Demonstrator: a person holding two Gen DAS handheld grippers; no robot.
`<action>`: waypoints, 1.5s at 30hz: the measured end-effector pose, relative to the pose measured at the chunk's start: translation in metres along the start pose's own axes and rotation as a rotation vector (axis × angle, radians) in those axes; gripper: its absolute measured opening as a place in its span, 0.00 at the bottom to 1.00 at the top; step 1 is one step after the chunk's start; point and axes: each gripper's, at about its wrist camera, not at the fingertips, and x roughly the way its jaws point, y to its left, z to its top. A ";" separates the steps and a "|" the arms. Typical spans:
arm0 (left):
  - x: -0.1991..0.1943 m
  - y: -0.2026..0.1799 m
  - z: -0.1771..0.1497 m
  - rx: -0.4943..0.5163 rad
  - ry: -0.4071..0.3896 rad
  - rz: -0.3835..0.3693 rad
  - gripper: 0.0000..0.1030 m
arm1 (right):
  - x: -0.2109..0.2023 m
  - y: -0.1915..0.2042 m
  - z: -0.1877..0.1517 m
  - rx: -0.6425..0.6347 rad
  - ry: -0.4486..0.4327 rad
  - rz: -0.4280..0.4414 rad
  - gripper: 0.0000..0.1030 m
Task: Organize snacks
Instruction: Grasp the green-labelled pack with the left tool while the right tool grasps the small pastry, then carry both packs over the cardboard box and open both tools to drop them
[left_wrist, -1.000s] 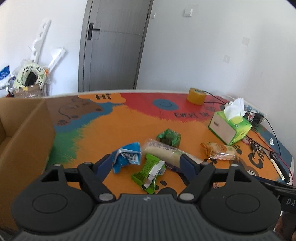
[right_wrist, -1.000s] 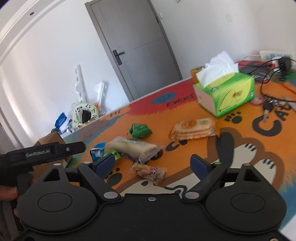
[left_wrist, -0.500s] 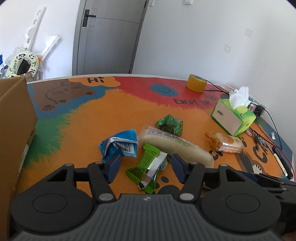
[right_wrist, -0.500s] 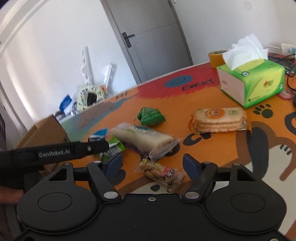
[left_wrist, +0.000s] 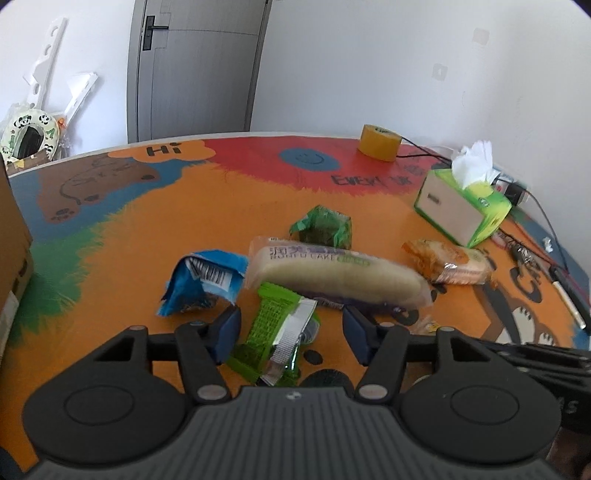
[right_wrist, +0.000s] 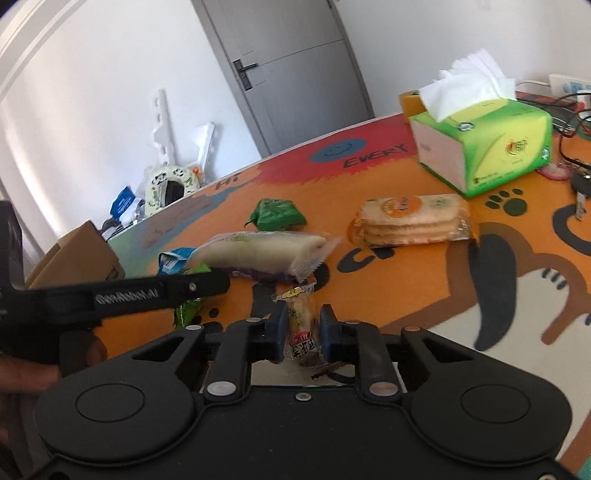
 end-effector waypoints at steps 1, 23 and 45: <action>0.001 -0.002 -0.001 0.013 -0.002 0.010 0.56 | -0.001 -0.001 -0.001 0.003 -0.002 -0.001 0.19; -0.064 0.002 -0.004 0.019 -0.054 0.004 0.27 | -0.037 0.025 -0.003 0.043 -0.093 0.023 0.17; -0.167 0.051 0.012 -0.053 -0.245 0.096 0.27 | -0.063 0.109 0.019 -0.014 -0.190 0.128 0.17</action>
